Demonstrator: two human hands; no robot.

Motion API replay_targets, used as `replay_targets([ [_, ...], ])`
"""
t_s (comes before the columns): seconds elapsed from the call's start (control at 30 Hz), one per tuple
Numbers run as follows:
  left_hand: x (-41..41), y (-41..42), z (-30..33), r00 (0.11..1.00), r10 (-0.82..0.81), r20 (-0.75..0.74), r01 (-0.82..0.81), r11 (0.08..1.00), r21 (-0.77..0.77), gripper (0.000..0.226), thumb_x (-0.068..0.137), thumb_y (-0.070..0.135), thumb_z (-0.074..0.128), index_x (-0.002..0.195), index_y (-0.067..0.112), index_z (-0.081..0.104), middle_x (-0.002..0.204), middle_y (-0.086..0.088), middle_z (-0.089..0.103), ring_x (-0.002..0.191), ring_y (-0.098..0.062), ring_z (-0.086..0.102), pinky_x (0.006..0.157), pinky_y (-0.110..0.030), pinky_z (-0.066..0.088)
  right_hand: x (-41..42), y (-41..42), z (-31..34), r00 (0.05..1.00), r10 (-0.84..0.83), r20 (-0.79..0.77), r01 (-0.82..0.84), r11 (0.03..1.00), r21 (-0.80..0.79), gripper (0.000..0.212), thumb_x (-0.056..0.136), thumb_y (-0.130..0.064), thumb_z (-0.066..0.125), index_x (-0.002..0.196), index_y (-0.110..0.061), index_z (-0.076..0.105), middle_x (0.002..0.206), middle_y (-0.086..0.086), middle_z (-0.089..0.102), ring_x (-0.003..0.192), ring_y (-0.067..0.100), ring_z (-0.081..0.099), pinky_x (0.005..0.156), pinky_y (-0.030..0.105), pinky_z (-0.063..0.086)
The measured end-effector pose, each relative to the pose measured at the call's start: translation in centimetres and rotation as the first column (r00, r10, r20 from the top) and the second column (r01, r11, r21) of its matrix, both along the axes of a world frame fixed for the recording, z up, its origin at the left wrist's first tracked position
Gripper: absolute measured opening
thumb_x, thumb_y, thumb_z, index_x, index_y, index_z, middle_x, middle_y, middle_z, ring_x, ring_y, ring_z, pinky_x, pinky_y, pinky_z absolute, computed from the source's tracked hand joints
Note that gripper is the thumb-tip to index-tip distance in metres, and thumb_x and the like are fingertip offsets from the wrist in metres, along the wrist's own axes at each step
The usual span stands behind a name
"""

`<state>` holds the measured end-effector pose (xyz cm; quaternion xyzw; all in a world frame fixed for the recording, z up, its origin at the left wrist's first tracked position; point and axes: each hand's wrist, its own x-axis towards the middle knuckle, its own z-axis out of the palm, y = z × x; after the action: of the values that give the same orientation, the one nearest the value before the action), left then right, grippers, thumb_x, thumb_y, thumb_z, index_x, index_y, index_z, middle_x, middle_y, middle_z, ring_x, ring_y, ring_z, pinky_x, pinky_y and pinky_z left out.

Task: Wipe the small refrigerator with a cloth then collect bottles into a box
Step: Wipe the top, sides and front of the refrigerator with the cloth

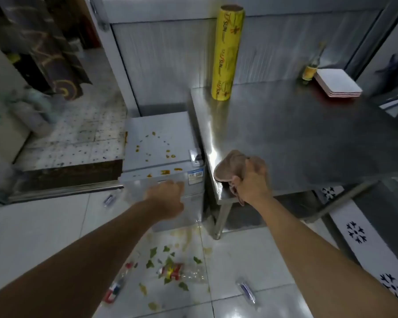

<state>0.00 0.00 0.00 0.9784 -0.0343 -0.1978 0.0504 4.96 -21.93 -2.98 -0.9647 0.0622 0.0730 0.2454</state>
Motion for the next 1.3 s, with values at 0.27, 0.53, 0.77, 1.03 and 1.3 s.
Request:
replay_targets([
  [0.27,2.1,2.8,-2.1,1.0,0.015,-0.007,-0.016,0.999,-0.048,0.037,0.087,0.028,0.056,0.121,0.017,0.048,0.12,-0.006,0.053,0.107,-0.023,0.053,0.092,-0.039,0.047,2.3,2.4,-3.6,0.996,-0.07,-0.049,0.064,0.992,-0.106,0.077,0.087,-0.018,0.062,0.149,-0.021,0.018,0.14,0.023,0.022,0.127,0.042,0.029,0.1,0.04,0.039],
  [0.53,2.3,9.5,-2.0,0.997,0.068,-0.036,-0.07,0.997,-0.037,0.039,0.086,0.029,0.056,0.122,0.017,0.048,0.123,-0.007,0.053,0.113,-0.024,0.052,0.094,-0.039,0.046,2.4,7.0,-2.9,0.99,-0.102,-0.097,0.101,0.995,-0.018,0.049,0.086,-0.005,0.06,0.13,0.003,0.041,0.133,0.026,0.041,0.112,0.034,0.048,0.088,0.034,0.044],
  [0.77,2.7,17.9,-2.1,0.999,-0.007,-0.034,0.005,0.999,-0.046,0.042,0.088,0.031,0.054,0.126,0.019,0.043,0.126,-0.007,0.049,0.116,-0.025,0.049,0.094,-0.036,0.041,0.3,15.4,-2.1,0.964,-0.265,-0.021,0.261,0.929,0.263,0.014,0.089,-0.003,0.054,0.103,-0.001,0.055,0.103,0.02,0.064,0.089,0.029,0.061,0.074,0.033,0.048],
  [1.03,5.5,24.3,-4.9,0.99,-0.142,0.002,0.142,0.987,-0.078,0.045,0.084,0.025,0.056,0.127,0.018,0.045,0.133,-0.007,0.049,0.122,-0.026,0.048,0.099,-0.04,0.042,-0.6,21.1,-4.9,0.897,-0.441,-0.029,0.429,0.852,0.3,0.019,0.091,-0.004,0.055,0.11,-0.002,0.054,0.115,0.018,0.059,0.073,0.015,0.053,0.068,0.019,0.044],
  [1.3,11.0,24.0,-10.6,0.976,-0.179,0.126,0.185,0.982,-0.034,0.057,0.081,0.03,0.061,0.132,0.021,0.036,0.132,-0.004,0.043,0.12,-0.025,0.042,0.096,-0.036,0.037,6.3,21.0,-7.7,0.898,-0.406,0.171,0.362,0.901,0.241,0.015,0.088,0.0,0.056,0.101,-0.005,0.053,0.124,0.016,0.051,0.076,0.013,0.048,0.077,0.02,0.04],
])
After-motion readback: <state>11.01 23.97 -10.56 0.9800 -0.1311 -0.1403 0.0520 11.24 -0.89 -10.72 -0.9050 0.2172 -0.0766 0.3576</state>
